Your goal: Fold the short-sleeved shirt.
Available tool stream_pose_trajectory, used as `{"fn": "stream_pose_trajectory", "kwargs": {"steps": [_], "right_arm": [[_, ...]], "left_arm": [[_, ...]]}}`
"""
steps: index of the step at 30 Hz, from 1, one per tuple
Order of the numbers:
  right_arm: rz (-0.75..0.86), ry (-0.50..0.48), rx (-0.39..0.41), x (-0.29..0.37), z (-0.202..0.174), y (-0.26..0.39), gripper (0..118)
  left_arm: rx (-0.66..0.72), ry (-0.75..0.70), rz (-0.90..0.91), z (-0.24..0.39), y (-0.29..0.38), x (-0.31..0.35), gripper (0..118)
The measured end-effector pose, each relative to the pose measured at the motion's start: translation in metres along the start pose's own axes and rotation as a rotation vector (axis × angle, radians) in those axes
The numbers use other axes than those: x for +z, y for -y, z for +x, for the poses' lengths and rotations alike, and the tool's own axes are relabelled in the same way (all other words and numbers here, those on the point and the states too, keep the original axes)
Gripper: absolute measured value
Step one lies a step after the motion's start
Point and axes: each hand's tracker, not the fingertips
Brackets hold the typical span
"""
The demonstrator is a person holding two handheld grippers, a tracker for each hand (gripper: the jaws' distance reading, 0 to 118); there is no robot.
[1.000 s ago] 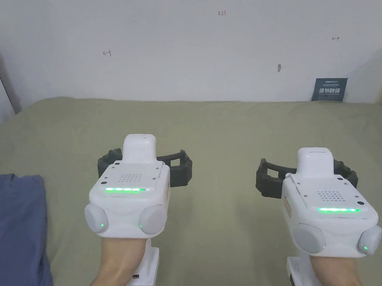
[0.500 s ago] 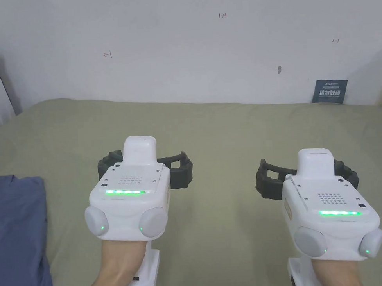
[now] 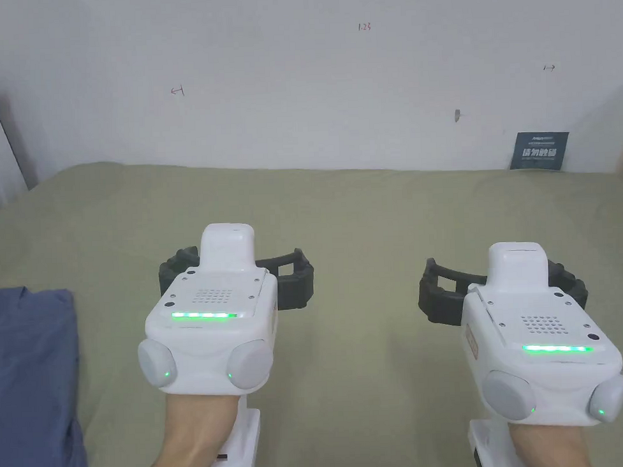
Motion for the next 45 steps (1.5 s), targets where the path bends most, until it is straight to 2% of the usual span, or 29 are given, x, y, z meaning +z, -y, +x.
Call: {"fn": "stream_pose_trajectory", "kwargs": {"steps": [18,19,20,21,22,24,26,29,36,43,45], "right_arm": [[-0.007,0.016,-0.009,-0.002,0.004,0.000,117],[-0.011,0.013,-0.009,-0.002,0.004,-0.001,112],[-0.019,0.009,-0.012,-0.001,0.005,-0.002,93],[-0.014,0.013,-0.017,0.000,0.005,-0.004,52],[-0.010,0.016,-0.017,0.002,0.005,-0.006,7],[-0.006,0.082,-0.006,-0.002,0.007,-0.009,7],[-0.031,0.028,-0.031,-0.001,0.015,-0.021,7],[-0.007,0.063,-0.012,-0.002,0.017,-0.025,7],[-0.007,0.052,0.010,-0.006,0.014,-0.028,7],[-0.021,-0.009,0.017,-0.019,-0.021,-0.033,7],[-0.023,-0.060,0.014,-0.025,-0.043,-0.040,7]], "left_arm": [[0.006,0.007,-0.002,-0.001,0.000,-0.002,118],[0.008,0.010,-0.007,-0.001,-0.001,-0.002,110],[0.004,0.008,-0.016,-0.001,-0.002,-0.002,81],[0.000,0.005,-0.012,0.000,-0.003,-0.001,17],[-0.023,-0.008,0.005,0.002,-0.003,0.000,0],[-0.030,-0.024,-0.002,0.007,-0.007,-0.003,0],[-0.017,0.000,-0.020,0.008,-0.012,-0.004,0],[-0.026,-0.006,-0.008,0.015,-0.018,-0.005,0],[-0.006,-0.010,-0.013,0.008,-0.020,-0.012,0],[0.036,-0.046,-0.022,-0.051,-0.032,-0.009,0],[0.032,-0.125,-0.025,-0.075,-0.035,-0.003,0]]}}
